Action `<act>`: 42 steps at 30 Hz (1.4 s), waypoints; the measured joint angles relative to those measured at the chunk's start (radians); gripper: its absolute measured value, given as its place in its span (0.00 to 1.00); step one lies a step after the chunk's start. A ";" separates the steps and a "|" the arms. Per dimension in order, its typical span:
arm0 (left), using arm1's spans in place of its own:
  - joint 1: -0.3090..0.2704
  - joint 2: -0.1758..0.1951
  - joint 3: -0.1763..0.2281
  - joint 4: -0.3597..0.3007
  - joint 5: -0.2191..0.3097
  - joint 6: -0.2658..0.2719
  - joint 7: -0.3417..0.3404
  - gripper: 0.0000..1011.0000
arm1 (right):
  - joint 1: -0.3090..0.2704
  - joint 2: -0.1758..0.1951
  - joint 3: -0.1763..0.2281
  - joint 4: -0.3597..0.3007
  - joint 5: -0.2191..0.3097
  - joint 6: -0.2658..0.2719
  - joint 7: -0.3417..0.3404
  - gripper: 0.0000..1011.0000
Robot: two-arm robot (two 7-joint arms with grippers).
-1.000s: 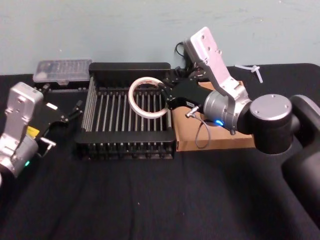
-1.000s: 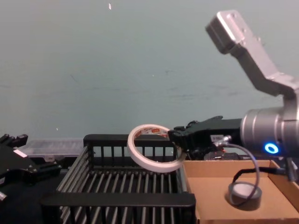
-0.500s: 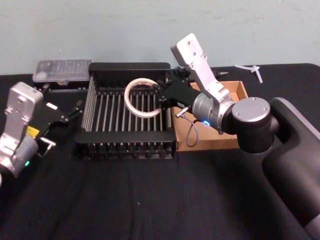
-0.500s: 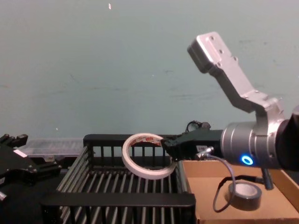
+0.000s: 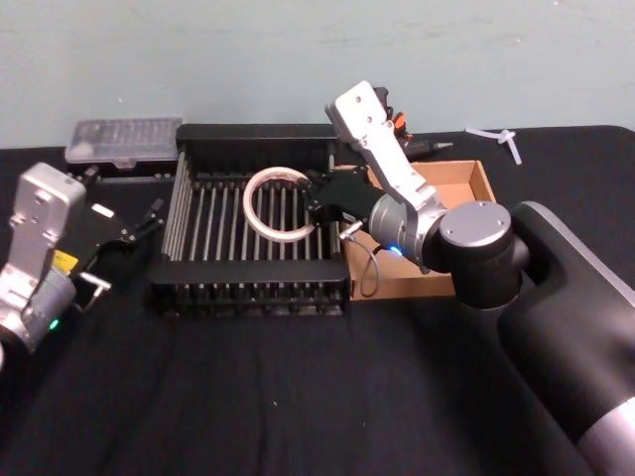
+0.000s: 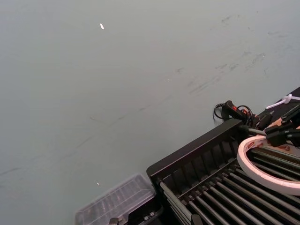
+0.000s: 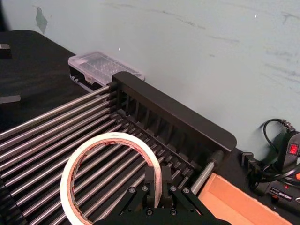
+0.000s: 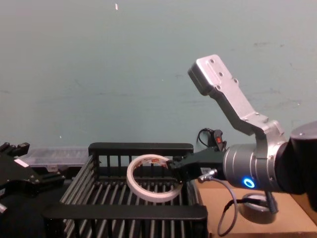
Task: Pick up the white tape and place it into the black box , Pick up the silver tape and place it into the brown box.
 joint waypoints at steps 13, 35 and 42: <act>0.000 0.000 0.000 0.000 0.000 0.000 0.000 0.99 | 0.000 -0.006 0.004 0.010 -0.009 0.000 -0.001 0.09; 0.000 0.000 0.000 0.000 0.000 0.000 0.000 0.99 | -0.001 -0.004 0.003 0.006 -0.006 0.001 0.001 0.64; 0.000 0.000 0.000 0.000 0.000 0.000 0.000 0.99 | -0.002 -0.004 0.005 0.003 -0.004 0.001 0.003 0.86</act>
